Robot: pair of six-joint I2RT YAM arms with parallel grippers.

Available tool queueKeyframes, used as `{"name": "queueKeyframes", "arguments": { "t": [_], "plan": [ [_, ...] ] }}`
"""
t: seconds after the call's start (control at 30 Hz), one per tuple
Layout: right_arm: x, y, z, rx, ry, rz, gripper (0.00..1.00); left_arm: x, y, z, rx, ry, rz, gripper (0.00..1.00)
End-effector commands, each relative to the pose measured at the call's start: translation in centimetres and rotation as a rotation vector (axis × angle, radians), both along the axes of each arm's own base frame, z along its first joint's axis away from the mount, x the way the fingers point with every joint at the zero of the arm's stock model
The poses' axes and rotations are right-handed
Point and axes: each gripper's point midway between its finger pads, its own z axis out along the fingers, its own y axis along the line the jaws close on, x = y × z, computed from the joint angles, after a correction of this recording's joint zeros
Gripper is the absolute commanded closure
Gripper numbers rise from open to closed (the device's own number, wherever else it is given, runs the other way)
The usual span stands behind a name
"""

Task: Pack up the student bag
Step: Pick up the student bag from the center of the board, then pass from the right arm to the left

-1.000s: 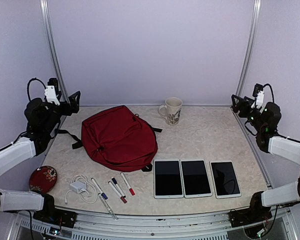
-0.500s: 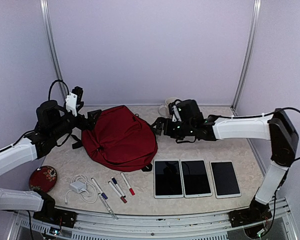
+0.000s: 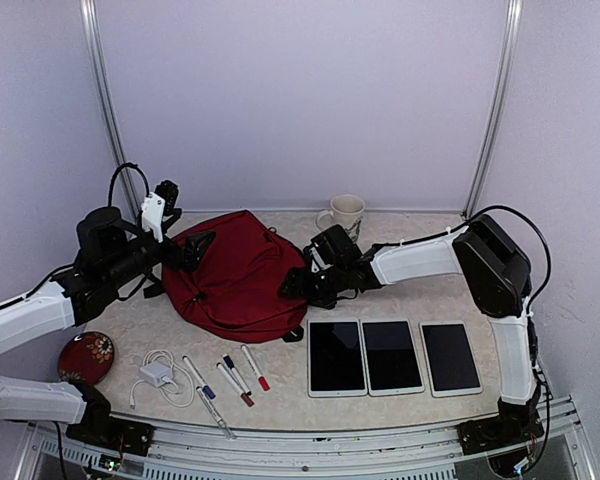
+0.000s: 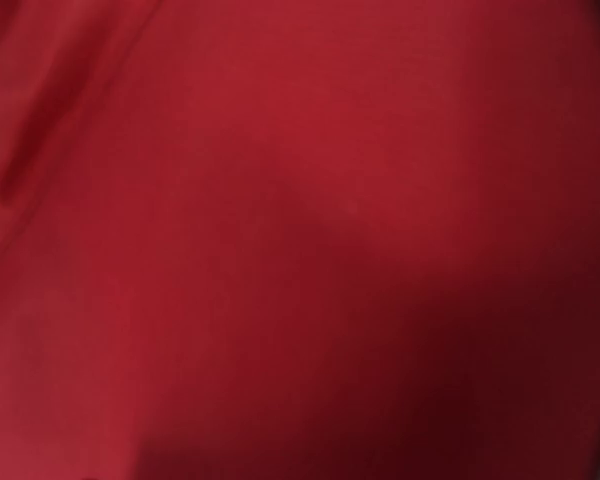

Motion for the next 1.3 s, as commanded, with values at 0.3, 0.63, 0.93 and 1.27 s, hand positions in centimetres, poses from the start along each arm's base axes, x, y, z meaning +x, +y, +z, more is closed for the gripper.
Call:
{"name": "queueKeyframes", "arguments": {
  "t": [0.3,0.63,0.93,1.27],
  "plan": [
    [0.8,2.8,11.4,0.027,-0.362,0.285,1.00,-2.6,-2.6,-0.1,0.003,-0.030,-0.195,0.01],
    [-1.7,-0.8,33.6,0.033,-0.926,0.401,1.00,-5.3,-3.0,11.4,-0.069,-0.231,-0.213,0.01],
    [-9.4,-4.0,43.0,0.122,-1.207,0.609,1.00,-10.2,-5.9,16.1,0.070,-0.297,-0.295,0.01],
    [-19.0,-8.5,49.4,0.360,-1.388,0.800,1.00,-14.3,-10.2,13.3,0.108,-0.249,-0.473,0.01]
  ]
}}
